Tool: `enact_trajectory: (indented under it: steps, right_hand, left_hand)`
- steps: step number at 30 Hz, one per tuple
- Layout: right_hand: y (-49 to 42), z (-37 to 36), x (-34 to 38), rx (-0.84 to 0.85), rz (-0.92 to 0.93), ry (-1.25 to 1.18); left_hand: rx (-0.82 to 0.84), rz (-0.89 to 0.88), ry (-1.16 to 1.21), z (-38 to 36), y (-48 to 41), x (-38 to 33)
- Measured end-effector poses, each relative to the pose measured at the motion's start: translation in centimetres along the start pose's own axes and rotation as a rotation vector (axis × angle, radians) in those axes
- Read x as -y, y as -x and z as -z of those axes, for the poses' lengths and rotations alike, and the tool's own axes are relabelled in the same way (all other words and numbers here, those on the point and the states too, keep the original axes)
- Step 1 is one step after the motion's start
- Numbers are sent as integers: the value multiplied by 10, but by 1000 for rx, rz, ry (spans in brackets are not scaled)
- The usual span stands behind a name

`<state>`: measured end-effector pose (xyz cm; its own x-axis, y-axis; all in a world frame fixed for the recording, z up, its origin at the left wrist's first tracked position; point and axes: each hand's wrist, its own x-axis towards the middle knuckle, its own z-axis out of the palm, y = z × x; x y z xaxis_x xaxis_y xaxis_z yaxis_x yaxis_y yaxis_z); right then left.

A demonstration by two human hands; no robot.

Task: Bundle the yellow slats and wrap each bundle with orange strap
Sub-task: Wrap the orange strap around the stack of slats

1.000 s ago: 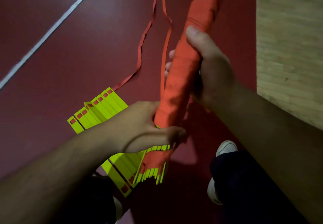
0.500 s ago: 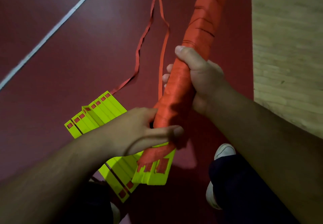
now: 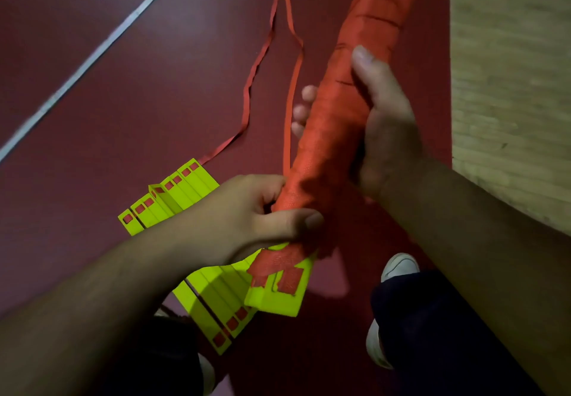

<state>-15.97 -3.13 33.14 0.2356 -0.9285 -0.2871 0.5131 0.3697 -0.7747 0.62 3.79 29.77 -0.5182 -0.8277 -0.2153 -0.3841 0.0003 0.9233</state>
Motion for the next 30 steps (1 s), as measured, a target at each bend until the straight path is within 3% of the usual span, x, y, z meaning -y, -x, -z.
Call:
enact_trajectory:
  steps: [2, 4, 10, 15, 21, 23, 28, 30]
  right_hand:
    - [4, 0, 0, 132, -49, -88]
    - [3, 0, -1, 167, -78, -76]
    - [-6, -1, -9, -58, 7, 163]
    - [-10, 2, -18, -253, 93, 300]
    - [-15, 4, -25, -363, 155, 425]
    - [-12, 4, -19, -323, 141, 400]
    - [3, 0, -1, 2, -58, 11]
    - [6, 0, -2, 83, -130, -61]
  left_hand:
    - [57, -38, 103, -1, 2, 0]
    - [74, -47, 54, -2, 1, -1]
    - [67, 147, -106, 1, 1, 4]
    - [-2, 195, -473, -7, 3, 2]
    - [-68, 133, -614, -17, 1, 2]
    - [-88, 84, -499, -16, 1, 4]
    - [66, -71, 253, -20, 2, -3]
    - [162, -93, 255, -21, 4, -7]
